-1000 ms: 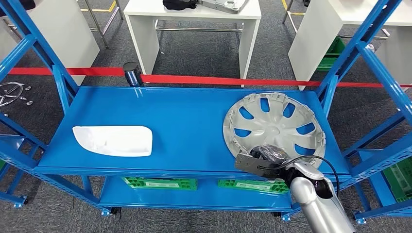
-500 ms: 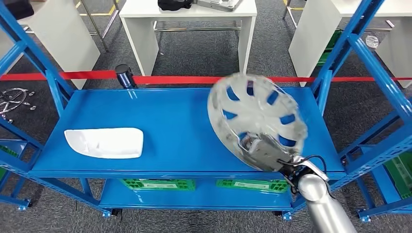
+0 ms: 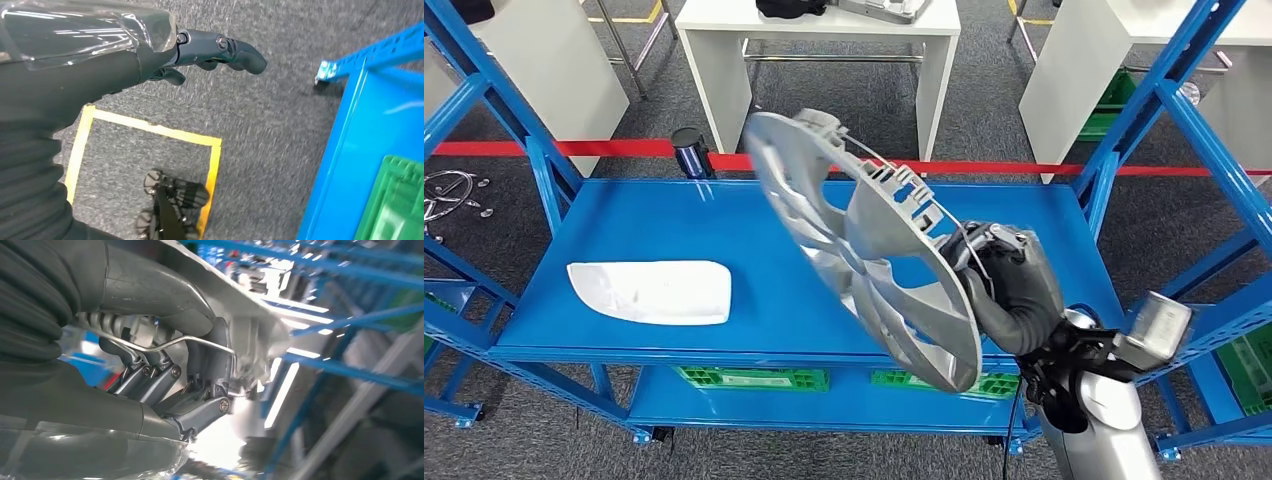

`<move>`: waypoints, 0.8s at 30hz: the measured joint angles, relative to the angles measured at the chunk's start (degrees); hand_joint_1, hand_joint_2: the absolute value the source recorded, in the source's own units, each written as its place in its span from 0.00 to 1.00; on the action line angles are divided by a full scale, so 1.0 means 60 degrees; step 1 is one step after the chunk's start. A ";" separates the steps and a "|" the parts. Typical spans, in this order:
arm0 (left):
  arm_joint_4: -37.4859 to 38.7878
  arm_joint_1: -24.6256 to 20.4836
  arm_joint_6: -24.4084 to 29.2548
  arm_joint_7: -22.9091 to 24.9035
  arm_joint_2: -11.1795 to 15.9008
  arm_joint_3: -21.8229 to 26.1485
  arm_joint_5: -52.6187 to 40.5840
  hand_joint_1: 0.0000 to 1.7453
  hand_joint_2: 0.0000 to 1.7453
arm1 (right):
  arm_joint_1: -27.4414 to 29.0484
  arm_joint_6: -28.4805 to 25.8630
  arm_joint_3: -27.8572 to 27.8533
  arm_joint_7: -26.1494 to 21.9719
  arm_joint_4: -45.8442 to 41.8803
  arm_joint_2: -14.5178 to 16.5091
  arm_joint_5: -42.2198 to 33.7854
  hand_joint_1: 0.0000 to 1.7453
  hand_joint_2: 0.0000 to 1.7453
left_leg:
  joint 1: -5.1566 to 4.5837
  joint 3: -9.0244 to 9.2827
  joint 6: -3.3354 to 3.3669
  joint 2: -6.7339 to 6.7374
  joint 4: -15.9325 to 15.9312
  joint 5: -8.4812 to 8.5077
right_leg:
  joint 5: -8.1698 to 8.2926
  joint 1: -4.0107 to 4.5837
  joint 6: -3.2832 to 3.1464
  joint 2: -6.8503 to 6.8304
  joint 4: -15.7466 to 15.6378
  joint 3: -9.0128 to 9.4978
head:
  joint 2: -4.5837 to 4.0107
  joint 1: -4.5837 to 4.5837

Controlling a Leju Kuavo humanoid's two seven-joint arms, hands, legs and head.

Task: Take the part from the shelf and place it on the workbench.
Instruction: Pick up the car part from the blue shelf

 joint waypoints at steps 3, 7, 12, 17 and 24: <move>-0.0214 0.0194 0.0098 0.0240 -0.0087 -0.0332 0.0516 0.00 1.00 | 0.0034 0.0247 0.0005 -0.0079 -0.0296 0.0028 -0.0537 1.00 1.00 | -0.0022 -0.0010 0.0021 -0.0010 0.0013 0.0004 | -0.0647 -0.0014 0.0003 0.0000 0.1804 -0.0813 | 0.0000 0.0004; -0.0454 0.0459 0.0135 0.0428 -0.0156 -0.0820 0.0943 0.00 1.00 | 0.0041 0.0679 0.0026 -0.0066 -0.0662 0.0039 -0.1465 1.00 1.00 | -0.0017 -0.0011 -0.0060 -0.0053 0.0107 -0.0059 | 0.0037 -0.0092 0.0317 -0.0021 0.0278 -0.0078 | 0.0000 0.0008; -0.0660 0.0603 0.0142 0.0463 -0.0186 -0.1119 0.1005 0.00 1.00 | 0.0045 0.0793 0.0061 -0.0063 -0.0938 0.0071 -0.1669 1.00 1.00 | -0.0044 -0.0091 -0.0250 -0.0060 0.0253 -0.0161 | 0.0376 -0.0068 0.0037 0.0008 -0.0746 0.0438 | 0.0000 -0.0001; -0.0747 0.0662 0.0151 0.0466 -0.0213 -0.1227 0.1009 0.00 1.00 | 0.0049 0.0808 0.0076 -0.0063 -0.1049 0.0109 -0.1673 1.00 1.00 | 0.0054 -0.1089 -0.0478 -0.0045 0.2410 -0.1287 | 0.0381 -0.0101 -0.0132 0.0002 -0.0767 0.0469 | 0.0000 -0.0051; -0.0811 0.0702 0.0146 0.0454 -0.0223 -0.1293 0.0981 0.00 1.00 | 0.0060 0.1120 0.0083 -0.0054 -0.1114 0.0120 -0.2128 1.00 1.00 | 0.0000 -0.0202 -0.0252 -0.0039 0.0532 -0.0223 | 0.0381 -0.0008 -0.0109 0.0038 -0.0762 0.0497 | 0.0000 -0.0045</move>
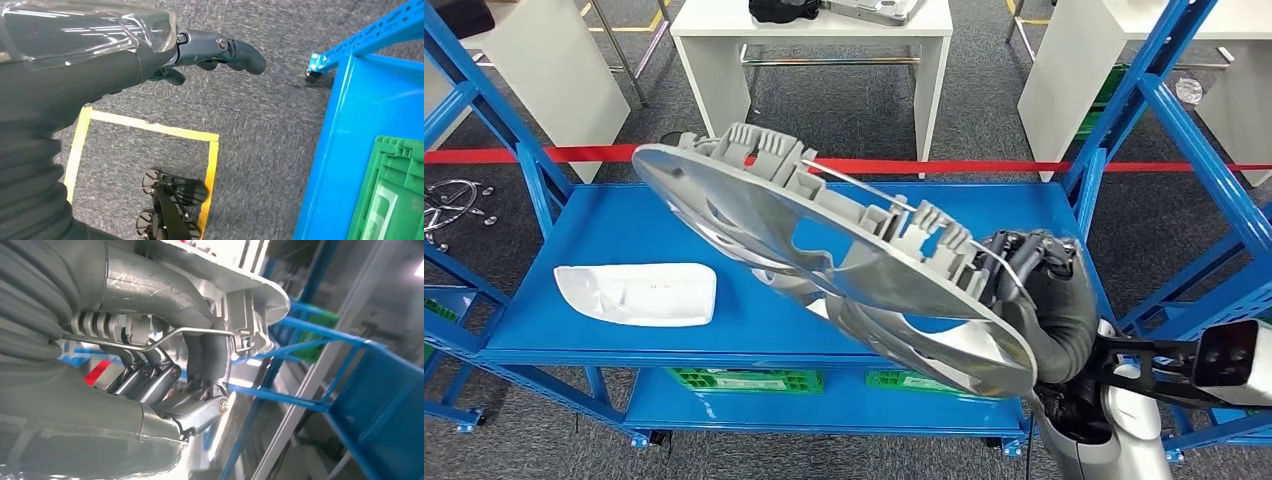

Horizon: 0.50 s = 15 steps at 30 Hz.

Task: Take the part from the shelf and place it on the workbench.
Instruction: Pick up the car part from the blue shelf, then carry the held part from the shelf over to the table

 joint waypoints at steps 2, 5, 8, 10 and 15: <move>-0.0015 -0.0001 -0.0030 -0.0063 -0.0002 -0.0012 -0.0112 0.00 1.00 | 0.0013 0.0405 0.0055 0.0033 -0.0098 0.0003 -0.0532 1.00 1.00 | -0.0056 0.0084 0.0047 0.0012 -0.0228 -0.0002 | 0.0017 0.0014 0.0065 -0.0006 -0.0010 -0.0036 | 0.0000 0.0004; -0.0018 -0.0018 -0.0201 -0.0383 -0.0007 0.0015 -0.0542 0.00 1.00 | 0.0021 0.0932 0.0237 0.0185 -0.0381 0.0004 -0.1135 1.00 1.00 | -0.0024 0.0192 0.0188 0.0028 -0.0425 0.0139 | -0.0111 -0.0012 0.0152 -0.0017 0.0194 -0.0157 | 0.0000 0.0014; 0.0021 -0.0080 -0.0382 -0.0887 0.0001 0.0067 -0.1066 0.00 1.00 | 0.0030 0.1260 0.0426 0.0367 -0.0681 0.0001 -0.1457 1.00 1.00 | -0.0006 0.0222 0.0273 0.0035 -0.0520 0.0221 | -0.0829 -0.0025 0.0078 -0.0023 0.1787 -0.0891 | 0.0000 0.0036; 0.0104 -0.0121 -0.0414 -0.1094 0.0013 0.0131 -0.1394 0.00 1.00 | 0.0024 0.1390 0.0572 0.0487 -0.0815 -0.0001 -0.1533 1.00 1.00 | -0.0008 0.0215 0.0269 0.0035 -0.0505 0.0225 | -0.1079 -0.0043 0.0139 -0.0025 0.2665 -0.1301 | 0.0000 0.0036; 0.0170 -0.0230 -0.0823 -0.1070 0.0030 0.0375 -0.2180 0.00 1.00 | -0.0276 0.1448 0.0913 0.0646 -0.1111 -0.0022 -0.1874 1.00 1.00 | -0.0015 0.0107 0.0117 0.0007 -0.0240 0.0143 | -0.0148 -0.0124 0.0423 -0.0055 0.0364 -0.0151 | 0.0000 0.0036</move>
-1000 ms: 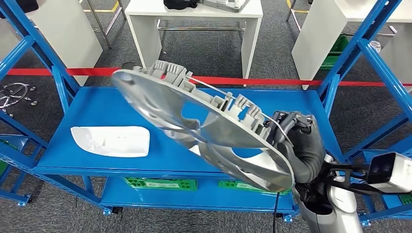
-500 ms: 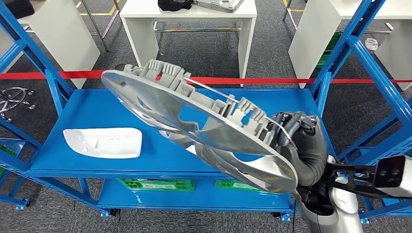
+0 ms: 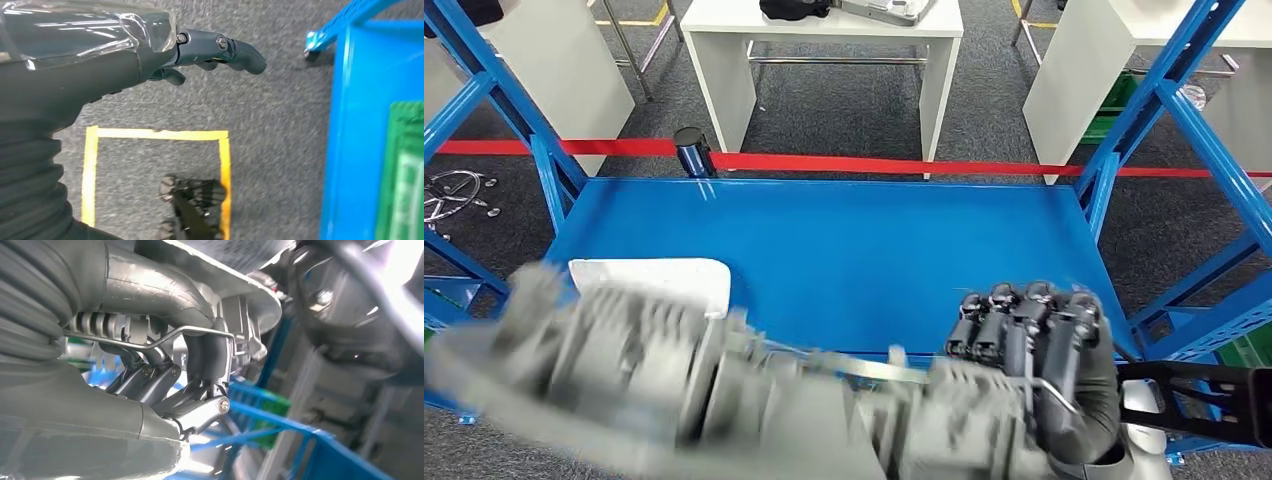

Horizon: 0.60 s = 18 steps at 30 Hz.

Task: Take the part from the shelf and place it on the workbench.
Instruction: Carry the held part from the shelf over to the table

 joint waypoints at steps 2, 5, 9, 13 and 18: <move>-0.0093 -0.0018 -0.0256 0.0076 0.0001 0.0147 -0.0345 0.00 1.00 | -0.0030 0.0039 0.0037 -0.0068 -0.0108 -0.0015 -0.0187 1.00 1.00 | -0.0015 -0.0079 -0.0098 -0.0012 0.0091 -0.0011 | 0.0085 0.0050 -0.0145 0.0022 -0.0195 0.0073 | 0.0000 -0.0007; -0.0272 0.0001 -0.0499 0.0133 -0.0011 0.0327 -0.0848 0.00 1.00 | -0.0001 0.0332 0.0052 -0.0245 -0.0170 -0.0078 -0.0198 1.00 1.00 | 0.0044 -0.0158 -0.0226 -0.0011 0.0263 -0.0170 | 0.0190 0.0022 -0.0331 0.0025 -0.0224 0.0016 | 0.0000 -0.0018; -0.0569 0.0032 -0.0745 0.0065 -0.0015 0.0479 -0.1416 0.00 1.00 | 0.0160 0.0810 -0.0006 -0.0749 -0.0174 -0.0202 -0.0043 1.00 1.00 | 0.0107 -0.0859 -0.0382 0.0005 0.2323 -0.1581 | 0.0368 0.0022 -0.0509 -0.0006 -0.0234 -0.0190 | 0.0000 -0.0065; -0.0818 0.0040 -0.0854 0.0003 -0.0014 0.0576 -0.1594 0.00 1.00 | 0.0272 0.0947 -0.0079 -0.0955 -0.0175 -0.0275 0.0021 1.00 1.00 | 0.0100 -0.0023 -0.0303 0.0006 0.1641 -0.1383 | 0.0638 0.0064 -0.0483 0.0009 -0.0232 -0.0485 | 0.0000 -0.0066; -0.1289 0.0041 -0.1176 -0.0098 -0.0002 0.0689 -0.1785 0.00 1.00 | 0.0362 0.1041 -0.0169 -0.0938 -0.0183 -0.0283 -0.0014 1.00 1.00 | -0.0061 0.0936 -0.0047 -0.0015 -0.0112 -0.0855 | 0.1000 0.0060 -0.0231 -0.0068 -0.0315 -0.0572 | 0.0000 -0.0030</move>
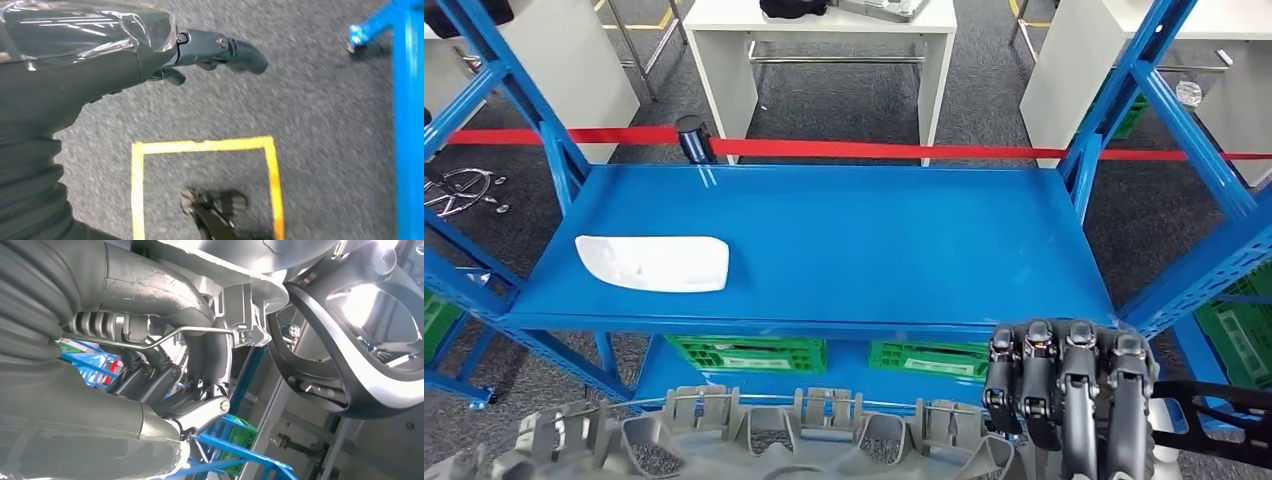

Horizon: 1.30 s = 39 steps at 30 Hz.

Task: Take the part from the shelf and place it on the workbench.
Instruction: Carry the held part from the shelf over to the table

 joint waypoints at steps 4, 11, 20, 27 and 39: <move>-0.0425 0.0049 -0.0245 0.0068 -0.0001 0.0168 0.0027 0.00 1.00 | 0.0043 0.0124 -0.0066 -0.0038 0.0013 0.0008 0.0197 1.00 1.00 | 0.0041 -0.0304 0.0231 -0.0025 -0.0261 0.0634 | -0.0658 -0.0005 -0.0038 0.0007 0.0633 -0.0394 | 0.0000 0.0038; -0.0637 0.0145 -0.0420 0.0029 -0.0024 0.0227 0.0304 0.00 1.00 | 0.0022 -0.0036 -0.0014 0.0194 0.0051 0.0047 0.0532 1.00 1.00 | 0.0014 -0.1339 0.0181 -0.0032 -0.0110 0.1360 | -0.1431 -0.0017 0.0178 0.0030 0.1426 0.0604 | 0.0000 0.0071; -0.0349 0.0089 -0.0045 -0.0136 -0.0074 0.0218 0.0465 0.00 1.00 | -0.0319 -0.0494 0.0375 0.1018 0.0156 0.0085 0.0541 1.00 1.00 | 0.0110 -0.2045 -0.0308 -0.0029 0.1316 0.0381 | -0.1245 0.0010 -0.0326 -0.0010 -0.0150 0.1258 | 0.0000 0.0038; -0.0007 -0.0084 0.0206 0.0024 -0.0092 0.0222 0.0576 0.00 1.00 | -0.0332 -0.0547 0.0645 0.1174 0.0352 0.0055 0.0305 1.00 1.00 | 0.0122 -0.0636 -0.0205 0.0000 0.1164 0.0320 | -0.0526 0.0118 -0.0270 -0.0057 -0.0122 0.0472 | 0.0000 0.0029; 0.0463 -0.0153 0.0671 0.0408 -0.0139 0.0204 0.0894 0.00 1.00 | -0.0105 -0.0590 0.1077 0.1250 0.1015 -0.0306 0.0193 1.00 1.00 | -0.0001 -0.0886 0.0314 0.0072 -0.0346 0.1196 | -0.1809 0.0024 0.0034 0.0002 0.2516 -0.0201 | 0.0000 0.0119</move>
